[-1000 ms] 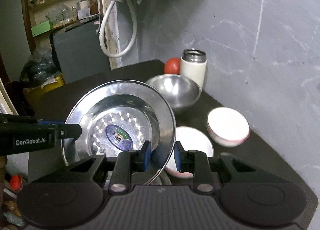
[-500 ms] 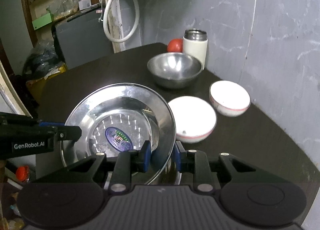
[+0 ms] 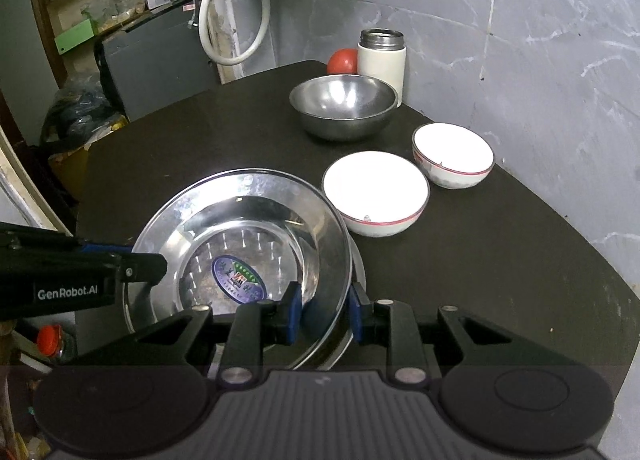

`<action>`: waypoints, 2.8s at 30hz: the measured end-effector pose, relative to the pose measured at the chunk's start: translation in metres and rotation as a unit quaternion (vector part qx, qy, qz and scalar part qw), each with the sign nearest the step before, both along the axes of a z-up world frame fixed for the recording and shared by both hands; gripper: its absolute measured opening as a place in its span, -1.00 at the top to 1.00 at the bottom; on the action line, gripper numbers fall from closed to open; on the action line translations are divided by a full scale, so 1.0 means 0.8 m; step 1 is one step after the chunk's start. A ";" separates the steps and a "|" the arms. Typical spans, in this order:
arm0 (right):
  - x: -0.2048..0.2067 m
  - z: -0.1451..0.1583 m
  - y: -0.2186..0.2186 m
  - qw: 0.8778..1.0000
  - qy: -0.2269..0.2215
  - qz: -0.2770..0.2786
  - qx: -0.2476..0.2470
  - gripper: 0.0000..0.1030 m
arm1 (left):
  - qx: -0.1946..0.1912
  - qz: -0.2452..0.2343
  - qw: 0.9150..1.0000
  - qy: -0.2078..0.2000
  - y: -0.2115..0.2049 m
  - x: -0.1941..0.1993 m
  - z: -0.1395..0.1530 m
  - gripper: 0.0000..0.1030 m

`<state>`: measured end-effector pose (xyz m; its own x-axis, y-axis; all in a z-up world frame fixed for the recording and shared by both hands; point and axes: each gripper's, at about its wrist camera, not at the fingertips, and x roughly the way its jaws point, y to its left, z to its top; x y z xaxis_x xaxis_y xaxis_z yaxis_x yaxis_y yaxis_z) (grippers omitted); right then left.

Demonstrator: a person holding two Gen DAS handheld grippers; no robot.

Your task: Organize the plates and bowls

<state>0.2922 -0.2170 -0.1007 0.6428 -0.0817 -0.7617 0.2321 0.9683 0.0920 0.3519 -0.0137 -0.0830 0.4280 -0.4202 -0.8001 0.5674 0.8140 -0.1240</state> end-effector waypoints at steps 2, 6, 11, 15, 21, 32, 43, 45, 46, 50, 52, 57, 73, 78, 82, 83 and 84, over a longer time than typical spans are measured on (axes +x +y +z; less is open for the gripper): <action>-0.001 -0.001 0.000 1.000 0.001 0.000 0.002 0.45 | 0.003 -0.002 1.000 0.001 -0.001 0.000 0.000 0.55; -0.002 -0.001 0.001 1.000 0.004 -0.001 0.003 0.45 | 0.011 -0.005 1.000 0.004 -0.004 0.001 0.000 0.54; 0.000 -0.002 0.004 1.000 0.007 0.001 -0.006 0.43 | 0.015 -0.001 1.000 0.014 -0.005 0.004 -0.003 0.54; 0.003 -0.002 0.008 1.000 0.010 -0.001 -0.013 0.39 | 0.025 -0.001 1.000 0.014 -0.008 0.005 -0.004 0.53; 0.003 -0.004 0.013 1.000 0.003 0.005 -0.013 0.33 | 0.037 -0.002 0.999 0.017 -0.011 0.009 -0.007 0.55; 0.003 0.001 0.018 1.000 -0.005 0.007 -0.025 0.15 | 0.038 -0.003 0.999 0.015 -0.012 0.015 -0.013 0.34; -0.017 0.008 0.007 1.000 -0.017 -0.025 -0.003 -0.99 | 0.063 0.076 0.993 -0.069 0.015 0.023 0.006 -0.98; -0.021 0.008 0.006 0.999 -0.011 -0.037 -0.017 -0.99 | 0.069 0.089 0.991 -0.068 0.021 0.030 0.005 -0.98; -0.023 0.010 0.006 0.999 -0.005 -0.042 -0.027 -0.99 | 0.068 0.097 0.991 -0.064 0.025 0.032 0.005 -0.98; -0.026 0.021 0.006 0.997 0.014 -0.037 -0.071 -0.99 | 0.047 0.126 0.990 -0.050 0.041 0.037 0.004 -0.98; -0.026 0.026 0.003 0.996 0.022 -0.036 -0.085 -0.99 | 0.042 0.142 0.988 -0.042 0.045 0.038 0.000 -0.98; -0.025 0.020 -0.006 0.995 0.040 -0.024 -0.085 -0.99 | 0.036 0.176 0.984 -0.011 0.052 0.033 -0.011 -0.98; 0.085 0.032 -0.131 0.983 -0.165 0.050 -0.056 -1.00 | 0.109 0.283 0.949 -0.089 0.019 0.030 0.045 -0.98; 0.147 0.025 -0.178 0.989 -0.126 0.073 -0.022 -0.99 | 0.117 0.290 0.940 -0.135 -0.065 0.071 0.063 -0.98; 0.175 0.018 -0.197 0.989 -0.110 0.099 0.004 -0.96 | 0.093 0.276 0.949 -0.120 -0.130 0.113 0.059 -0.98; 0.183 0.014 -0.199 0.989 -0.106 0.103 0.004 -0.88 | 0.088 0.271 0.952 -0.114 -0.143 0.123 0.056 -0.98; 0.191 0.011 -0.201 0.989 -0.099 0.107 0.004 -0.82 | 0.084 0.266 0.954 -0.109 -0.154 0.130 0.050 -0.98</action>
